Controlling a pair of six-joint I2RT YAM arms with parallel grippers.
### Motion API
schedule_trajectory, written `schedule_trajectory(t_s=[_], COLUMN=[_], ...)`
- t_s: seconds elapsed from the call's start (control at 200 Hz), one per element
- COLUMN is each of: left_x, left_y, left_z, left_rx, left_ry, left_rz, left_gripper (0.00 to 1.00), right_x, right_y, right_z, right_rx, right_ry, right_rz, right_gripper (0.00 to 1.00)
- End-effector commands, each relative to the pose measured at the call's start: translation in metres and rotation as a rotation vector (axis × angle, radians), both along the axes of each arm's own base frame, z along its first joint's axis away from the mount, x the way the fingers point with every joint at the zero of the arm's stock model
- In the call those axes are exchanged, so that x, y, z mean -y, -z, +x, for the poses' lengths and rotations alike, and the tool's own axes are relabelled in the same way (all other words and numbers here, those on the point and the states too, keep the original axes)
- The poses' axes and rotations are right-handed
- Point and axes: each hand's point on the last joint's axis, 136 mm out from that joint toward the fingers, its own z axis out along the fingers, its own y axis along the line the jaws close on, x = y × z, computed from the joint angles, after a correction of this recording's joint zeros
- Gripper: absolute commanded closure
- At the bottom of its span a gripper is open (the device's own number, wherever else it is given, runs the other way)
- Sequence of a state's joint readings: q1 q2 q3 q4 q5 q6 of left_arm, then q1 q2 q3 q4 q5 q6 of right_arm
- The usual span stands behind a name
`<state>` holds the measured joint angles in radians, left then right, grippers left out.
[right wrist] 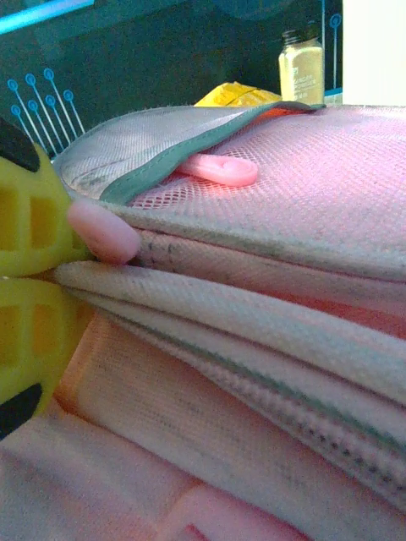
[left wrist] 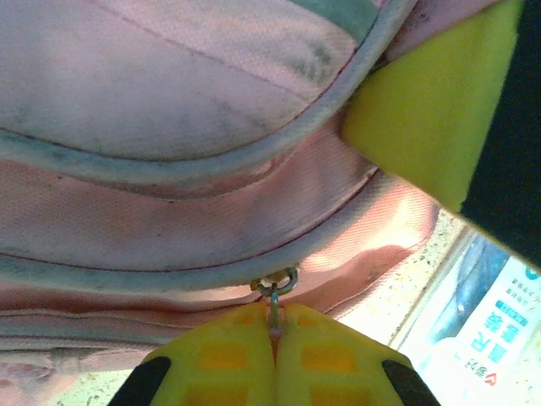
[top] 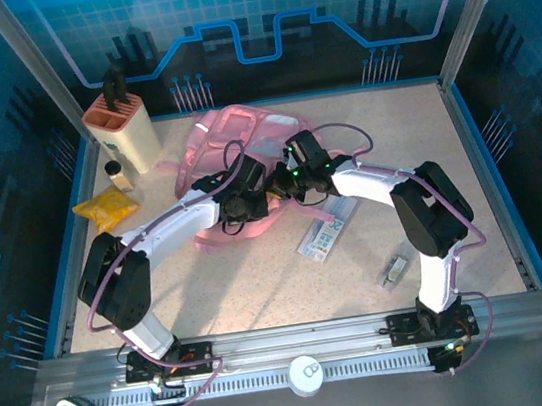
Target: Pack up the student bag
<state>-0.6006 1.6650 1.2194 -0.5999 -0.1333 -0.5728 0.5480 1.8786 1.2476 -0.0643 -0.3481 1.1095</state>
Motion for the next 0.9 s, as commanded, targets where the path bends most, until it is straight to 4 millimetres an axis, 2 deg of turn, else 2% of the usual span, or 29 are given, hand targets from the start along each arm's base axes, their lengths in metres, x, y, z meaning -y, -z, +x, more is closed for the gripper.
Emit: schedule_trajectory(t_s=[0.0, 0.14, 0.195, 0.25, 0.275, 0.31, 0.405, 0.47, 0.535, 0.63, 0.675, 0.78, 0.896], left_x=[-0.046, -0.121, -0.135, -0.14, -0.137, -0.122, -0.058, -0.021, 0.004, 0.016, 0.016, 0.017, 0.021], left_y=[-0.001, 0.014, 0.017, 0.017, 0.016, 0.014, -0.001, -0.015, -0.021, -0.023, -0.023, -0.023, -0.022], left_z=[-0.018, -0.03, -0.031, -0.027, -0.026, -0.026, -0.024, -0.02, -0.013, 0.003, 0.009, 0.013, 0.012], left_rx=[-0.029, -0.089, -0.102, -0.082, -0.077, -0.077, -0.016, 0.025, 0.04, 0.061, 0.066, 0.061, 0.06], left_ry=[-0.019, -0.157, -0.192, -0.209, -0.204, -0.174, -0.035, 0.031, 0.058, 0.055, 0.054, 0.064, 0.08], left_rz=[0.103, 0.225, 0.205, 0.189, 0.174, 0.106, -0.058, -0.103, -0.136, -0.152, -0.131, -0.114, -0.136], left_gripper=[1.0, 1.0, 1.0, 1.0, 1.0, 1.0, 1.0, 1.0, 1.0, 1.0, 1.0, 1.0, 1.0], right_x=[0.031, 0.056, 0.07, 0.08, 0.083, 0.086, 0.09, 0.09, 0.079, 0.062, 0.056, 0.043, 0.026], right_y=[-0.016, -0.035, -0.039, -0.042, -0.04, -0.043, -0.048, -0.051, -0.054, -0.052, -0.049, -0.044, -0.037], right_z=[0.024, 0.031, 0.041, 0.056, 0.062, 0.072, 0.096, 0.104, 0.099, 0.071, 0.056, 0.025, 0.01], right_rx=[0.098, 0.114, 0.128, 0.134, 0.122, 0.12, 0.156, 0.164, 0.152, 0.123, 0.104, 0.08, 0.064], right_ry=[0.052, 0.017, 0.047, 0.059, 0.057, 0.059, 0.072, 0.072, 0.026, -0.026, -0.033, -0.032, -0.03], right_rz=[-0.055, -0.058, -0.057, -0.047, -0.051, -0.058, -0.074, -0.095, -0.062, -0.033, 0.0, 0.069, 0.117], right_gripper=[1.0, 1.0, 1.0, 1.0, 1.0, 1.0, 1.0, 1.0, 0.79, 0.51, 0.44, 0.4, 0.4])
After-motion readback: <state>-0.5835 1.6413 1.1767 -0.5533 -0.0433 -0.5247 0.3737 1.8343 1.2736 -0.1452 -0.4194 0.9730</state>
